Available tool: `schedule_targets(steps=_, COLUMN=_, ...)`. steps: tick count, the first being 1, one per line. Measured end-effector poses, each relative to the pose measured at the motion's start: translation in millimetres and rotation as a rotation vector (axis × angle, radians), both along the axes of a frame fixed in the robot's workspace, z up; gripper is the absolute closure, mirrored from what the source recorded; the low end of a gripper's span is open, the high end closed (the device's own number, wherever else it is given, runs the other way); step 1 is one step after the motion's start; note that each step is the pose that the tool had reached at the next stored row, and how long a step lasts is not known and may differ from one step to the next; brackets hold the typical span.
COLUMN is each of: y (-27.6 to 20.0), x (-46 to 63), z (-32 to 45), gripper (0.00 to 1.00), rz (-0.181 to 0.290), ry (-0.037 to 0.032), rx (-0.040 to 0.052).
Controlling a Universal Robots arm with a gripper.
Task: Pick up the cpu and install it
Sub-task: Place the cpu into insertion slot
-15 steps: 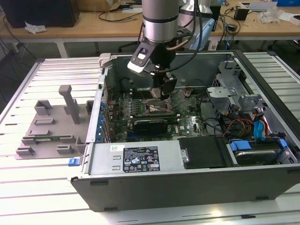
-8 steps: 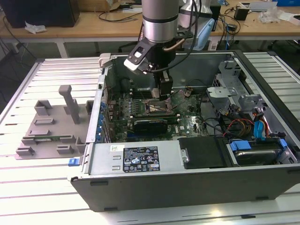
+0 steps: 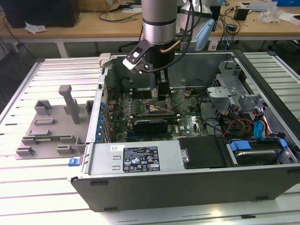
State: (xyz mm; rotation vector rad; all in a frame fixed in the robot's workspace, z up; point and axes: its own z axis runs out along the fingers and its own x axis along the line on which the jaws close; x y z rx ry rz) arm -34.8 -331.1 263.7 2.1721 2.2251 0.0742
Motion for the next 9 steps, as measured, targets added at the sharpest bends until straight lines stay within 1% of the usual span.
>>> schedule_targets(steps=2, y=2.5, x=-0.4, z=-3.5, gripper=0.45, rz=0.000, ry=0.0001, rx=-0.0012)
schedule_targets(steps=5, y=5.0, x=-1.0, z=-9.2, gripper=0.45, rz=0.007, ry=0.0001, rx=-0.0038)
schedule_targets(steps=6, y=6.5, x=-1.8, z=-12.9, gripper=0.45, rz=0.010, ry=0.0001, rx=-0.0047)
schedule_targets(steps=7, y=11.2, x=-2.1, z=-19.0, gripper=0.45, rz=0.029, ry=0.0000, rx=-0.0119)
schedule_targets(steps=8, y=12.5, x=-2.5, z=-23.4, gripper=0.45, rz=0.033, ry=0.0002, rx=-0.0205)
schedule_targets(steps=9, y=13.6, x=-4.2, z=-28.7, gripper=0.45, rz=0.033, ry=0.0005, rx=-0.0382)
